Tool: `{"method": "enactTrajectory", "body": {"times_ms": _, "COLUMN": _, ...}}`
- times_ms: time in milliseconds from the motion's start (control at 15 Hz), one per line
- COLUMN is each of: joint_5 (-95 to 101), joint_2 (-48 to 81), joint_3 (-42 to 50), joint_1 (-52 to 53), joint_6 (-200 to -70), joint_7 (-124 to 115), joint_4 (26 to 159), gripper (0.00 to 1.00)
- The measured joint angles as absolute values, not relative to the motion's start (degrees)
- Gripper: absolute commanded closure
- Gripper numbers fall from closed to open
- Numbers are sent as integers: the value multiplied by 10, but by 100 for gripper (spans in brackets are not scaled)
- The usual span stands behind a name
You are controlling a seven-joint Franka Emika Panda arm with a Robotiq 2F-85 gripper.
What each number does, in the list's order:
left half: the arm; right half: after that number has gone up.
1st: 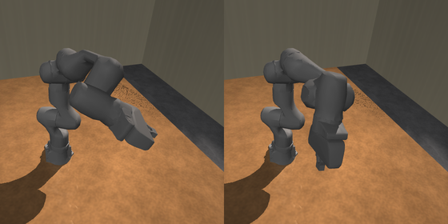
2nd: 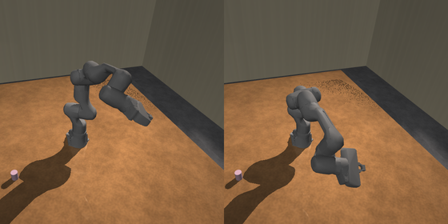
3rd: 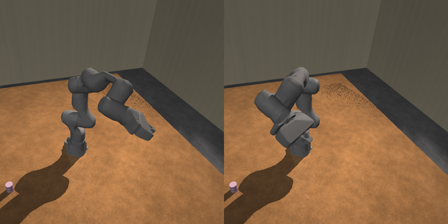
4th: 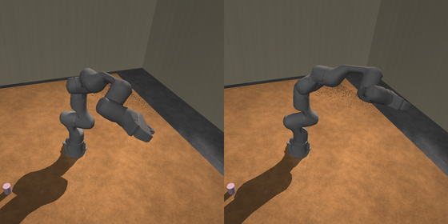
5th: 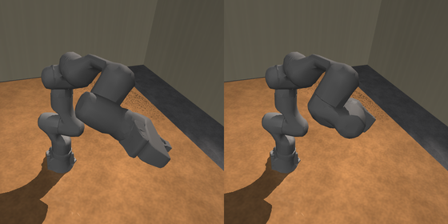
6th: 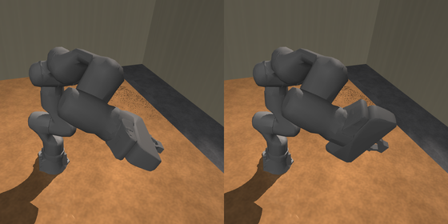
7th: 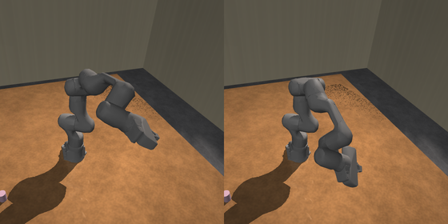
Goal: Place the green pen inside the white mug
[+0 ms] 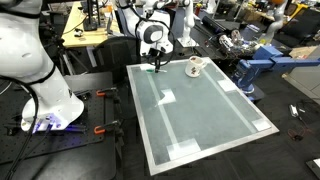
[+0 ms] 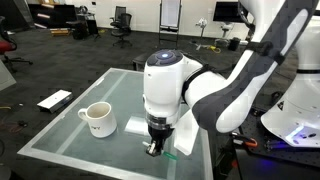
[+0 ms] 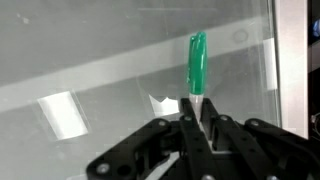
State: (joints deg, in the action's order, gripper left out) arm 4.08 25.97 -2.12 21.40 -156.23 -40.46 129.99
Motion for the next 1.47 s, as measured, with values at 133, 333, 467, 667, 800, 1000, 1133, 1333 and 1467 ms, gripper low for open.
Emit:
{"method": "enactTrajectory", "body": {"times_ms": 133, "joint_5": 40, "joint_2": 245, "joint_3": -18, "joint_1": 211, "joint_6": -1541, "joint_7": -405, "joint_4": 1302, "gripper": 96}}
{"method": "enactTrajectory", "body": {"times_ms": 333, "joint_5": 40, "joint_2": 212, "joint_3": -15, "joint_1": 200, "joint_6": -1499, "joint_7": -405, "joint_4": 1308, "gripper": 96}}
{"method": "enactTrajectory", "body": {"times_ms": 467, "joint_5": 41, "joint_2": 185, "joint_3": -15, "joint_1": 187, "joint_6": -1466, "joint_7": -395, "joint_4": 1316, "gripper": 96}}
{"method": "enactTrajectory", "body": {"times_ms": 667, "joint_5": 46, "joint_2": 137, "joint_3": -15, "joint_1": 163, "joint_6": -1419, "joint_7": -369, "joint_4": 1331, "gripper": 96}}
{"method": "enactTrajectory", "body": {"times_ms": 800, "joint_5": 51, "joint_2": 106, "joint_3": -15, "joint_1": 145, "joint_6": -1381, "joint_7": -344, "joint_4": 1337, "gripper": 96}}
{"method": "enactTrajectory", "body": {"times_ms": 1000, "joint_5": 60, "joint_2": 63, "joint_3": -14, "joint_1": 117, "joint_6": -1325, "joint_7": -305, "joint_4": 1340, "gripper": 96}}
{"method": "enactTrajectory", "body": {"times_ms": 1133, "joint_5": 76, "joint_2": 36, "joint_3": -14, "joint_1": 101, "joint_6": -1299, "joint_7": -292, "joint_4": 1341, "gripper": 96}}
{"method": "enactTrajectory", "body": {"times_ms": 1333, "joint_5": 104, "joint_2": 5, "joint_3": -14, "joint_1": 84, "joint_6": -1287, "joint_7": -282, "joint_4": 1341, "gripper": 96}}
{"method": "enactTrajectory", "body": {"times_ms": 1467, "joint_5": 116, "joint_2": -12, "joint_3": -14, "joint_1": 73, "joint_6": -1287, "joint_7": -273, "joint_4": 1341, "gripper": 96}}
